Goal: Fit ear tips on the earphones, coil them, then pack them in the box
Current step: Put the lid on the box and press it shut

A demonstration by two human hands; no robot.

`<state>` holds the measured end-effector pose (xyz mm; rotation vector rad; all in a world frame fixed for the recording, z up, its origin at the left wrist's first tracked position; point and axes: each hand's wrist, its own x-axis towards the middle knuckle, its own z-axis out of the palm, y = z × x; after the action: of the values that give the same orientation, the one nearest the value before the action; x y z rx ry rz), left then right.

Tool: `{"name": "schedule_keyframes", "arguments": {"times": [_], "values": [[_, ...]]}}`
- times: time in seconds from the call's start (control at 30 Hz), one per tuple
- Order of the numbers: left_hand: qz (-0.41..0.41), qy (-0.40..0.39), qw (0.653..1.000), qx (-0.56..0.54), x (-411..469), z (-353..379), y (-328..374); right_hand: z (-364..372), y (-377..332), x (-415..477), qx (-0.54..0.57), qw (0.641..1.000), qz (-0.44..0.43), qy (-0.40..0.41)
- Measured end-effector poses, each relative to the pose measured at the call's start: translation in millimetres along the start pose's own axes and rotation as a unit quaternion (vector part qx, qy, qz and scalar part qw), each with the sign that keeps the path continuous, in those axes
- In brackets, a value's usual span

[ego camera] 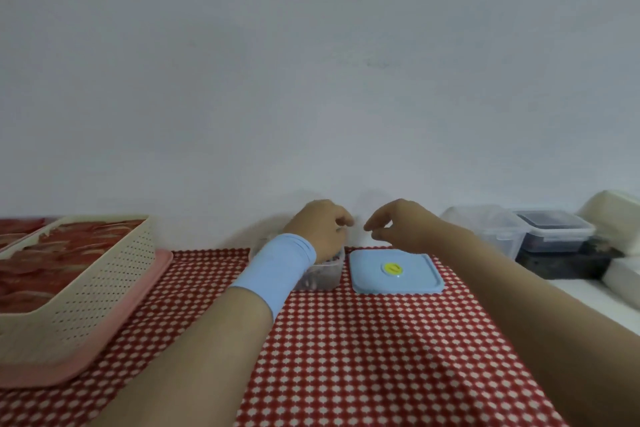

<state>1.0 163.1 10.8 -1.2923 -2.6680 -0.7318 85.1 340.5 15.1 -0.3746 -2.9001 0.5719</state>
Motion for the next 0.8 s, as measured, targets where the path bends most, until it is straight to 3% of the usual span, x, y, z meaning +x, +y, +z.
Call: {"name": "schedule_keyframes", "arguments": {"times": [0.13, 0.27, 0.33, 0.57, 0.7, 0.8], "values": [[0.026, -0.124, 0.991, 0.046, 5.2, 34.5, 39.6, 0.9, 32.4, -23.8, -0.096, 0.987, 0.065, -0.107], [0.01, -0.253, 0.956, 0.147, 5.7, 65.7, 49.0, 23.8, 56.7, -36.4, -0.139, 0.975, 0.101, -0.143], [0.003, -0.278, 0.946, 0.165, 4.2, 76.0, 46.7, 30.3, 63.3, -40.6, -0.153, 0.973, 0.095, -0.142], [0.018, -0.196, 0.973, 0.124, -1.6, 67.0, 41.5, 25.5, 59.6, -43.6, -0.2, 0.971, 0.051, -0.119], [0.02, -0.115, 0.989, 0.092, -3.9, 42.3, 49.1, 10.6, 61.4, -50.7, -0.14, 0.99, -0.003, 0.011], [0.018, -0.042, 0.997, 0.065, -9.5, 18.5, 53.1, 3.3, 55.0, -52.2, -0.15, 0.981, -0.045, 0.118]]}}
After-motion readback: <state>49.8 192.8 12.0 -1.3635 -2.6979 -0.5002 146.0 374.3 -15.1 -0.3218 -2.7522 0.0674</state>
